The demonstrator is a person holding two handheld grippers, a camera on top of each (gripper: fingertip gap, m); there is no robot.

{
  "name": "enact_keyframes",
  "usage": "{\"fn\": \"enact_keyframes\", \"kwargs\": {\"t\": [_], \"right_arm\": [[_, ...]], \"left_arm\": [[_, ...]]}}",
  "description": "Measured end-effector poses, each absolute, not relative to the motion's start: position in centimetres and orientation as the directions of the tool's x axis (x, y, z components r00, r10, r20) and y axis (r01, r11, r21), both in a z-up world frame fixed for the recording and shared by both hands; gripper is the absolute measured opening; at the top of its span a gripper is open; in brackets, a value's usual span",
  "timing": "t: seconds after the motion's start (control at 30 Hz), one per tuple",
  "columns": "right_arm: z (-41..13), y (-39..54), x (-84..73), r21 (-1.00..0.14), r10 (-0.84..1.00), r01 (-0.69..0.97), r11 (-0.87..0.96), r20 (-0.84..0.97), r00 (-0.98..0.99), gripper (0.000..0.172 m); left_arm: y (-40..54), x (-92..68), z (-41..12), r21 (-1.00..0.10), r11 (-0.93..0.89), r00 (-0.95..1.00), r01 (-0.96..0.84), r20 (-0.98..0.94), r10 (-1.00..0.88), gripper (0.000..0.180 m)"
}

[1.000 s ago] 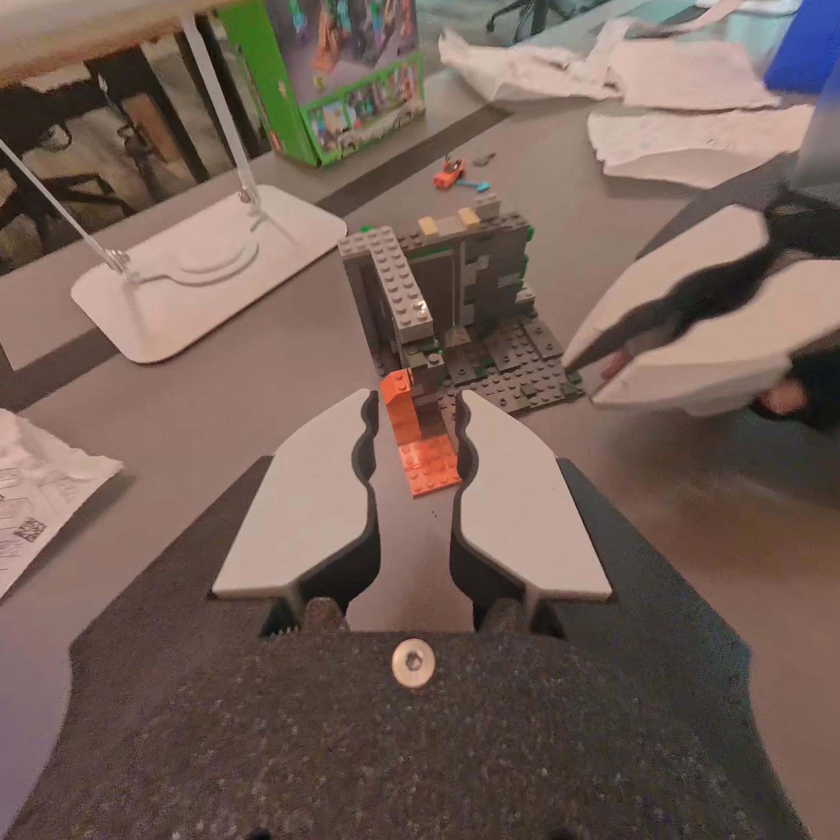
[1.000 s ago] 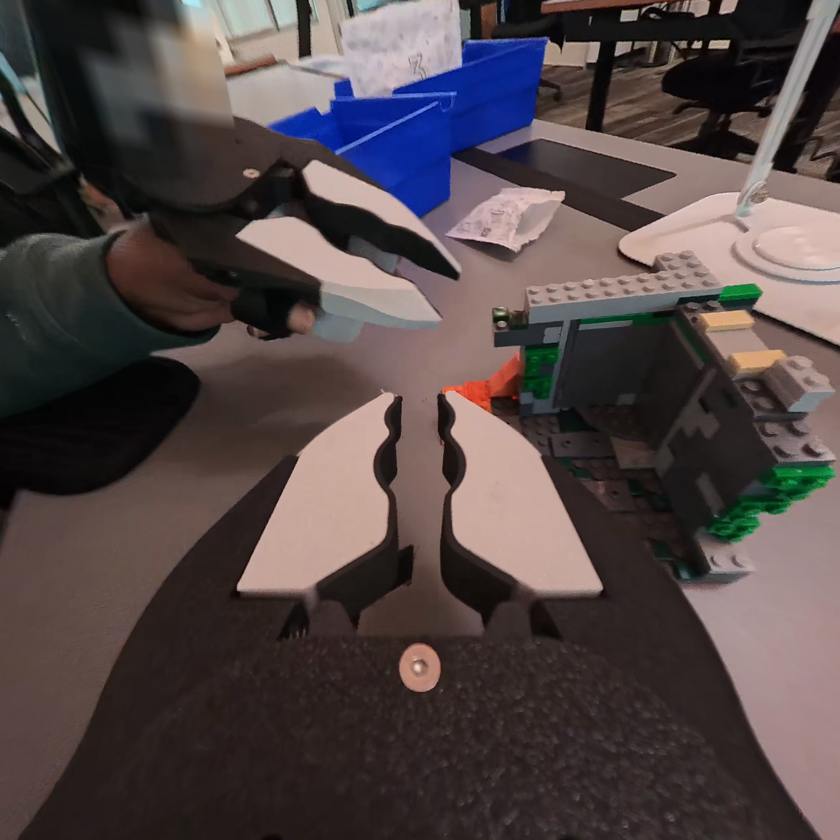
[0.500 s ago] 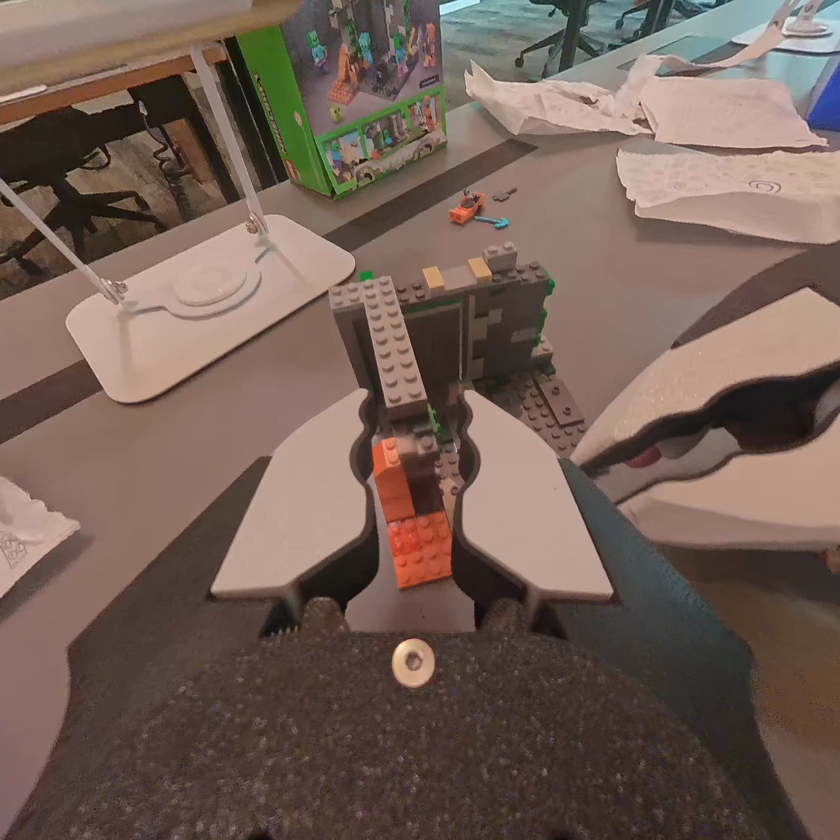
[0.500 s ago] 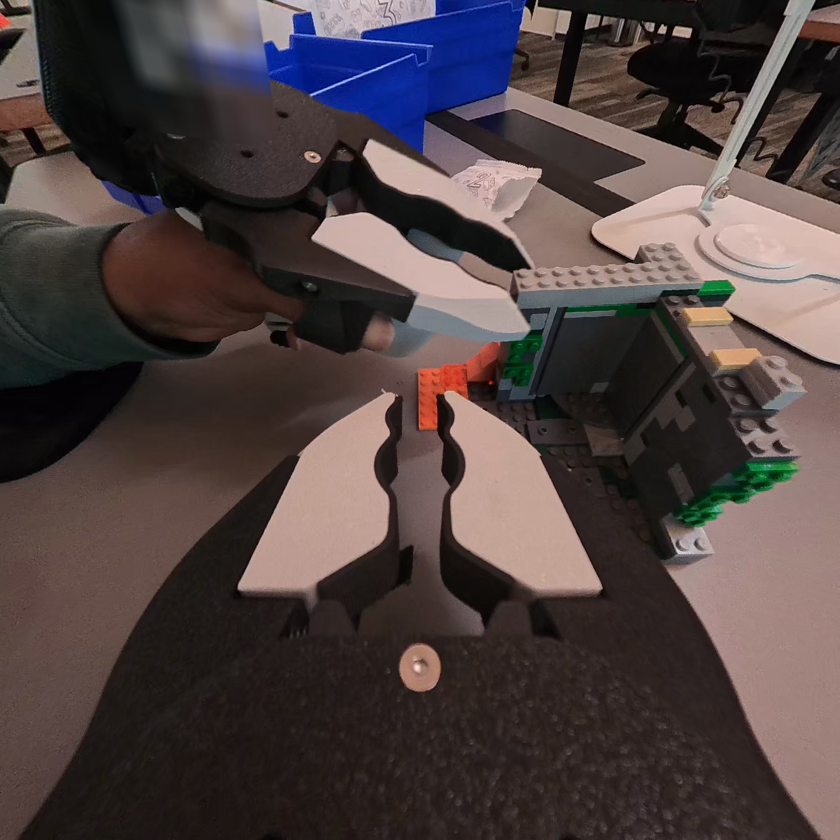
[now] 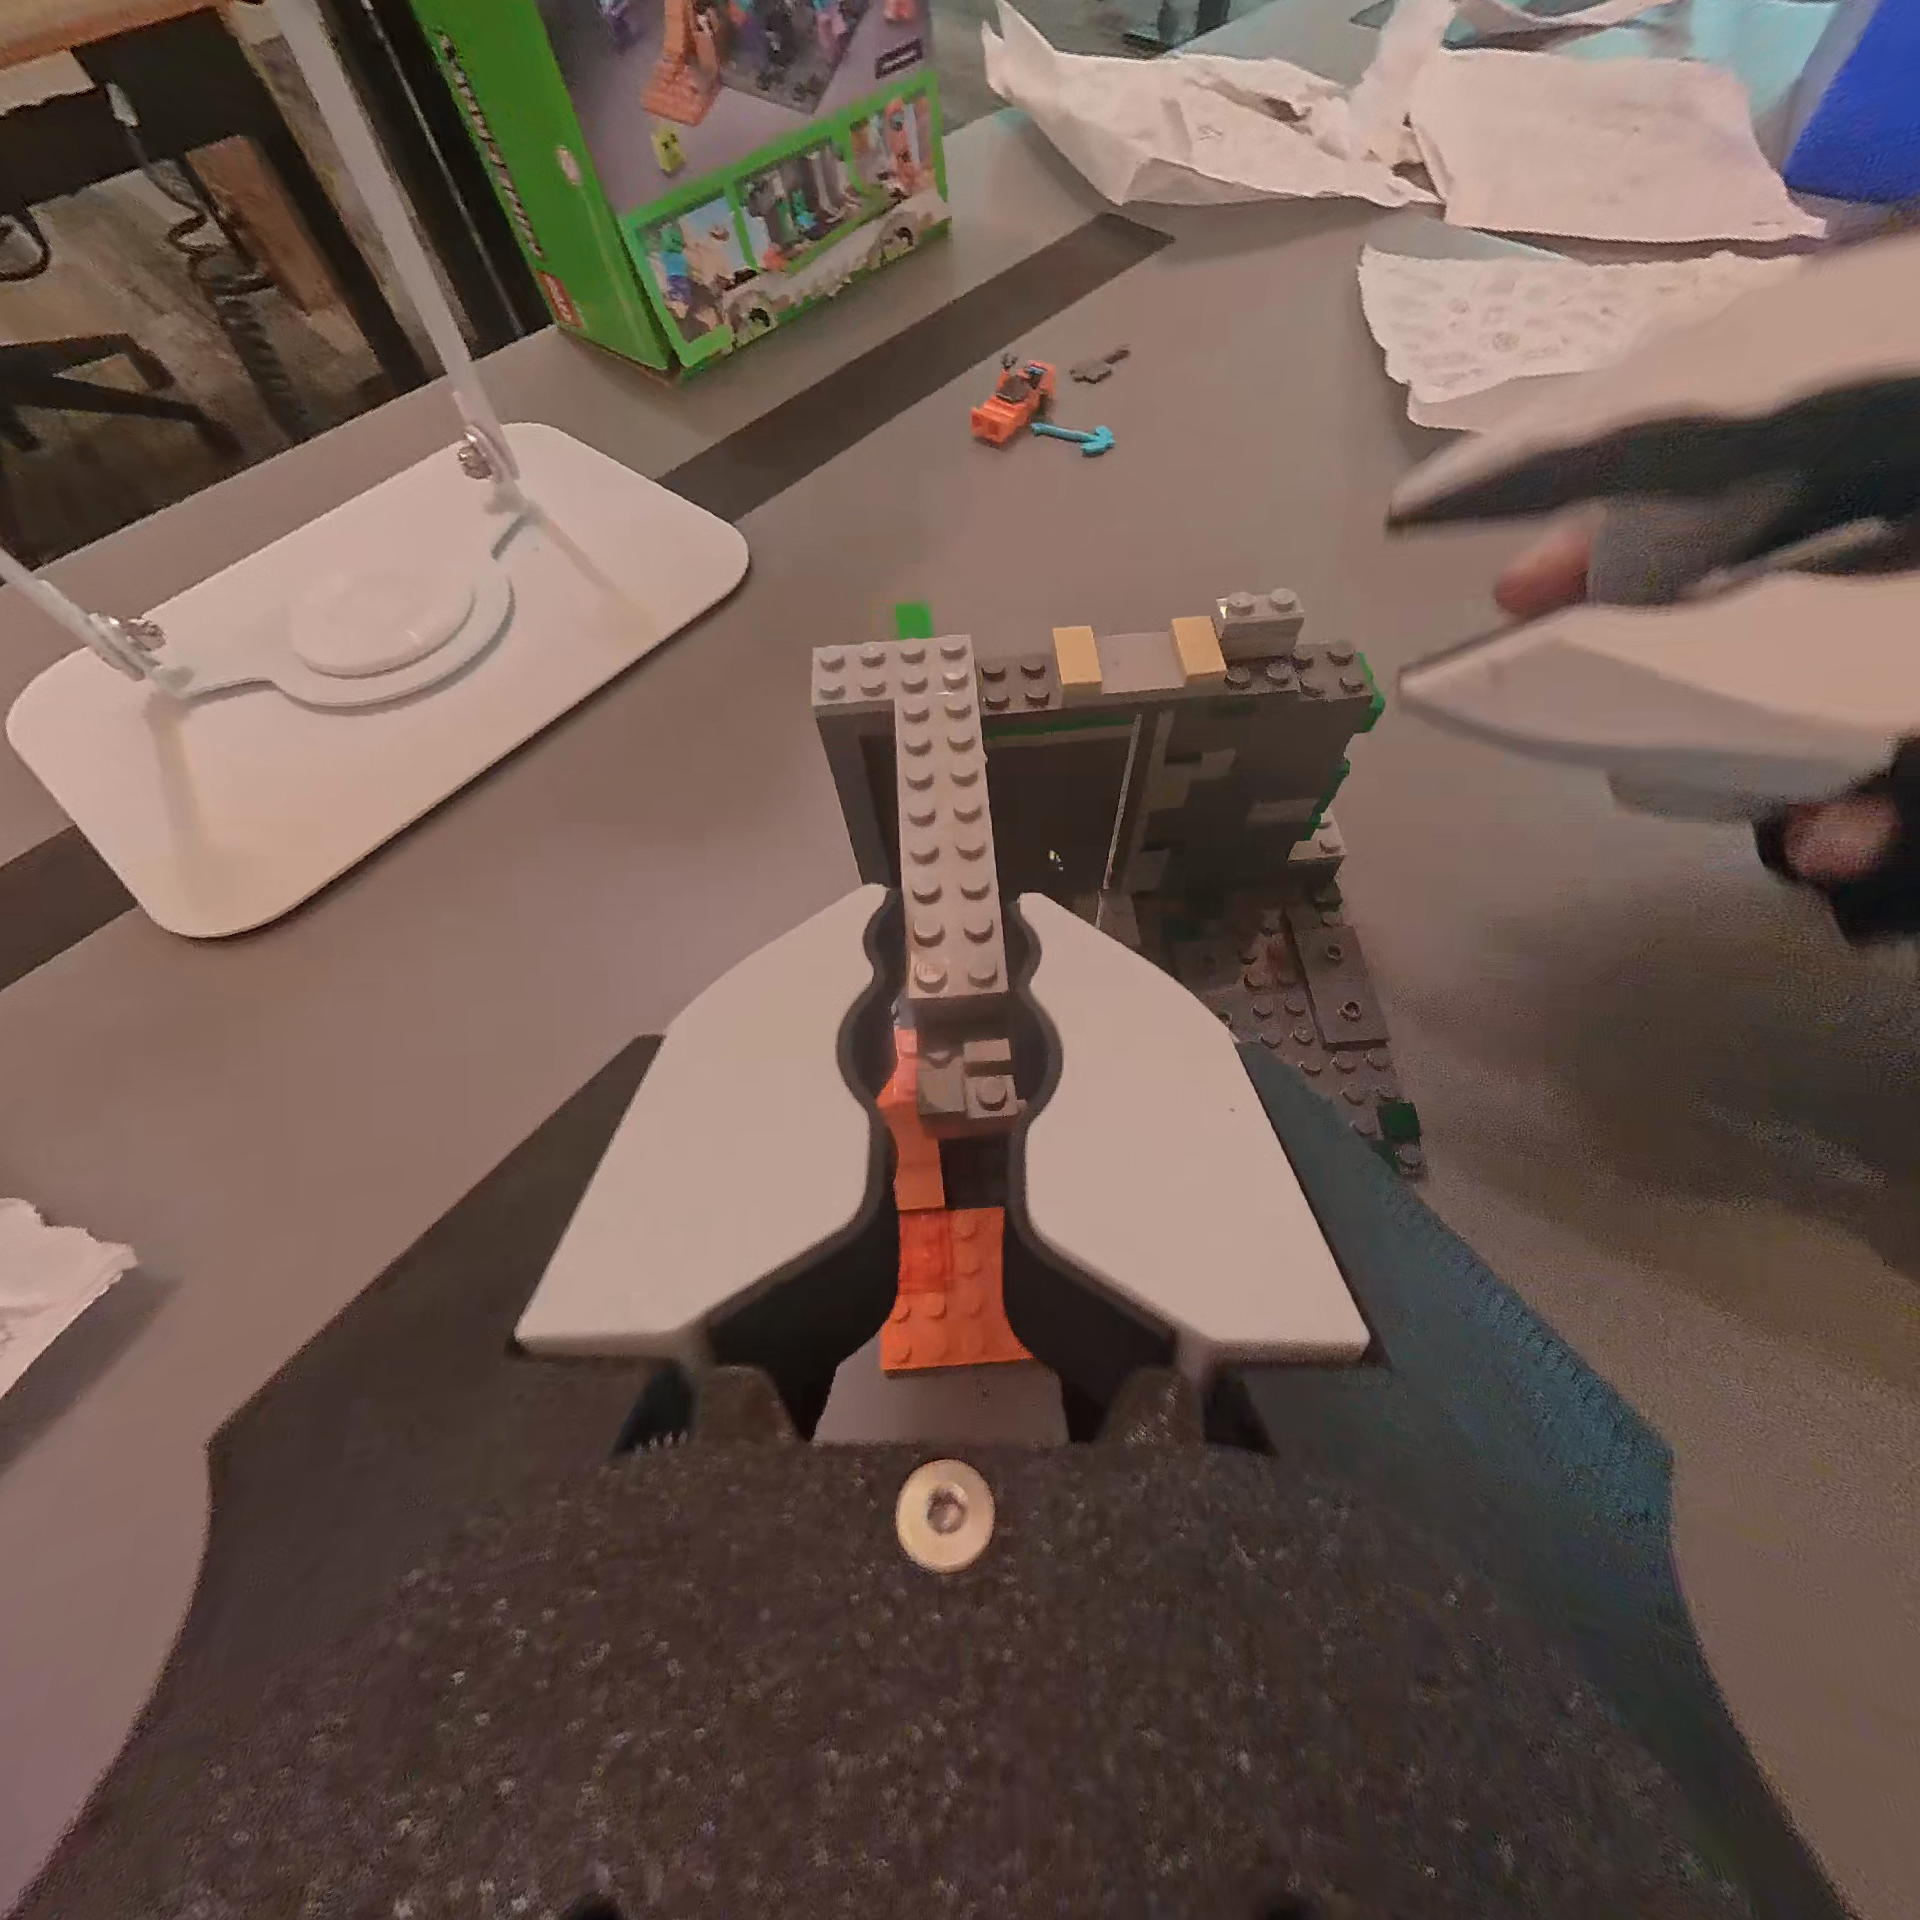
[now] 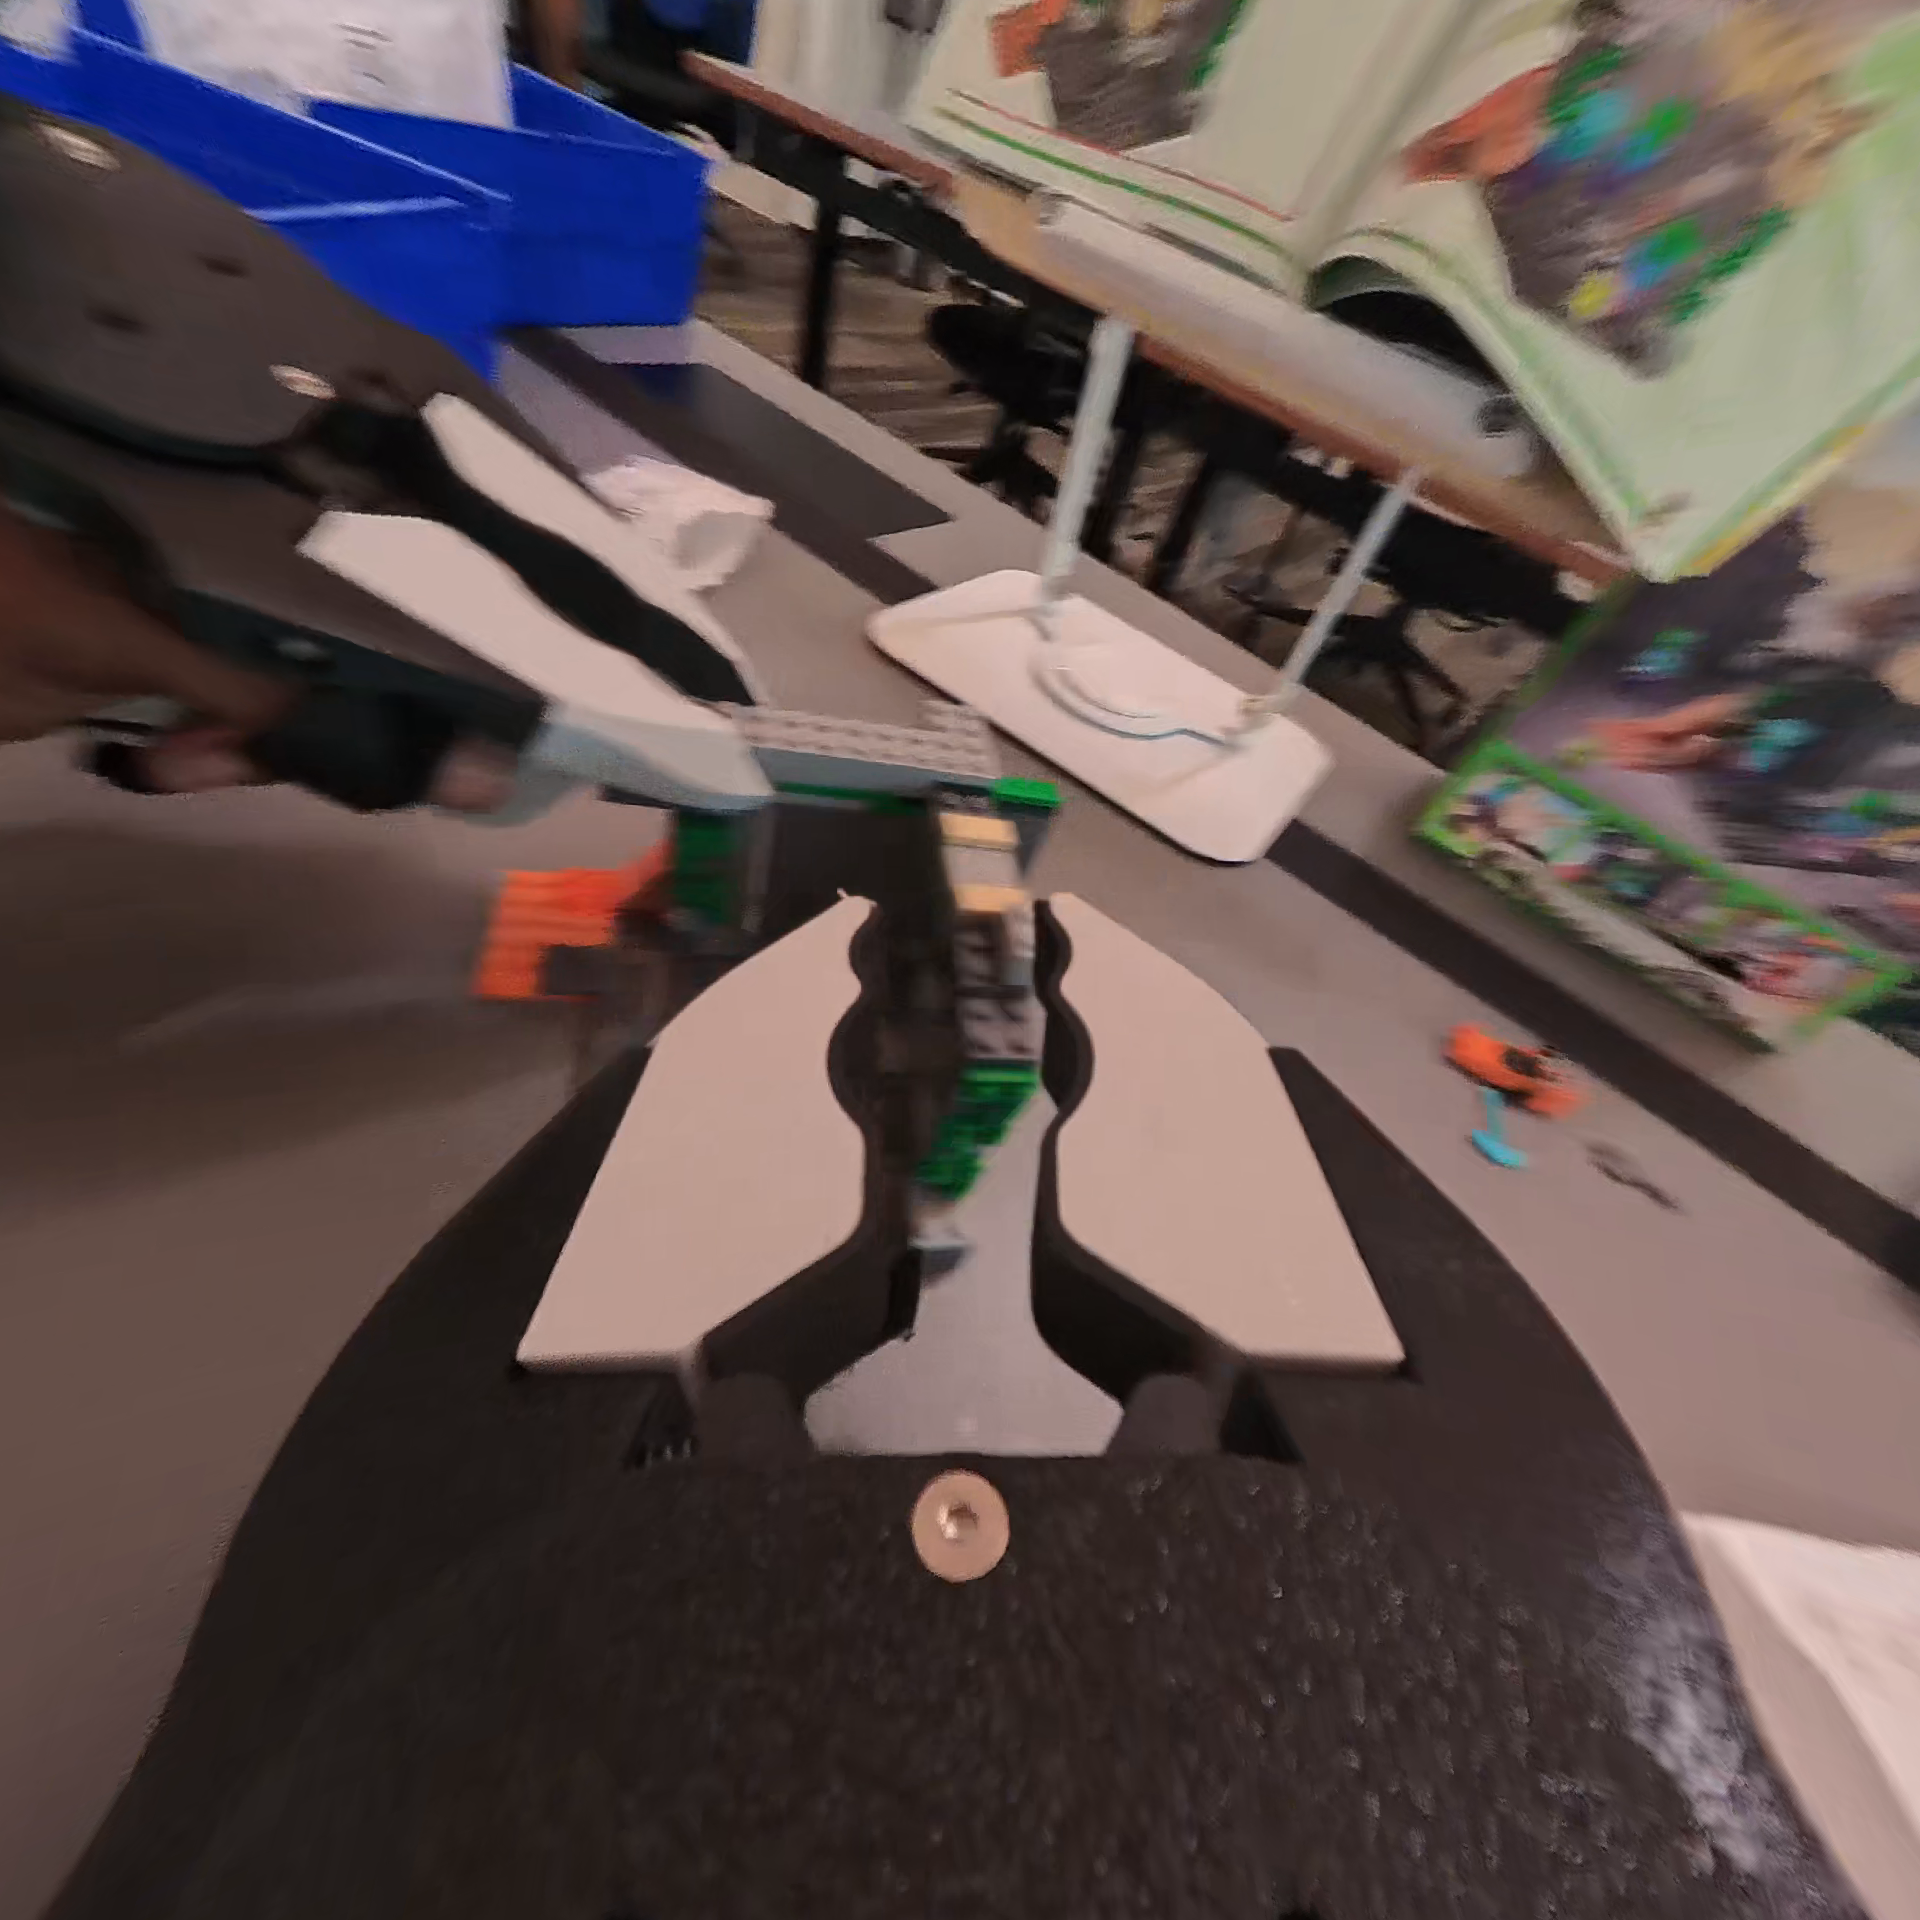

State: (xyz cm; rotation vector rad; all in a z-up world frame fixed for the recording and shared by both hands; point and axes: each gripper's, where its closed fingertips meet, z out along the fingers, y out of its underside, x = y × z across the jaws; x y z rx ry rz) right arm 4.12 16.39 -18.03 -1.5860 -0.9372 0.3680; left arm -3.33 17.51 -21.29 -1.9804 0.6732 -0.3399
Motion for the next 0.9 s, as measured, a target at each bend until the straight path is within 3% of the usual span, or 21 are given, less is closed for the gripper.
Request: {"fn": "enact_keyframes", "kwargs": {"t": [0.1, 0.17, 0.23, 0.3, 0.47, 0.6, 0.77, 0.9], "right_arm": [[-19.7, 17.1, 4.8, -0.913, 0.747, 0.398, -0.087, 0.205, 0.633, 0.052], [-21.6, 17.0, 4.1, -0.897, 0.772, 0.410, -0.166, 0.141, 0.620, 0.059], [-23.0, 17.1, 3.5, -0.877, 0.782, 0.449, -0.172, 0.155, 0.603, 0.051], [-23.2, 17.4, 3.4, -0.878, 0.780, 0.456, -0.146, 0.182, 0.599, 0.021], [-23.3, 17.1, 3.5, -0.860, 0.812, 0.497, -0.119, 0.204, 0.547, 0.020], [-23.3, 16.8, 3.6, -0.855, 0.817, 0.508, -0.101, 0.220, 0.533, 0.019], [-23.3, 16.8, 3.6, -0.865, 0.816, 0.481, -0.144, 0.172, 0.553, 0.019], [-23.3, 16.8, 3.6, -0.863, 0.814, 0.487, -0.133, 0.185, 0.550, 0.020]], "left_arm": [[17.0, -3.2, -21.3, -0.871, -0.358, 0.785, -0.337, -0.049, -0.618, 0.018], [16.7, -2.9, -21.3, -0.869, -0.355, 0.772, -0.345, -0.048, -0.634, 0.018], [16.3, -2.6, -21.2, -0.867, -0.351, 0.758, -0.353, -0.045, -0.651, 0.018], [16.1, -2.5, -21.2, -0.863, -0.355, 0.748, -0.360, -0.040, -0.662, 0.018], [15.8, -2.3, -21.3, -0.862, -0.435, 0.725, -0.260, 0.123, -0.678, 0.018], [15.5, -2.5, -18.9, -0.831, -0.556, 0.620, -0.021, 0.425, -0.659, 0.018], [16.2, -4.1, -18.3, -0.840, -0.542, 0.642, 0.026, 0.430, -0.636, 0.018], [16.4, -4.6, -18.7, -0.862, -0.505, 0.689, -0.046, 0.339, -0.641, 0.018]]}}
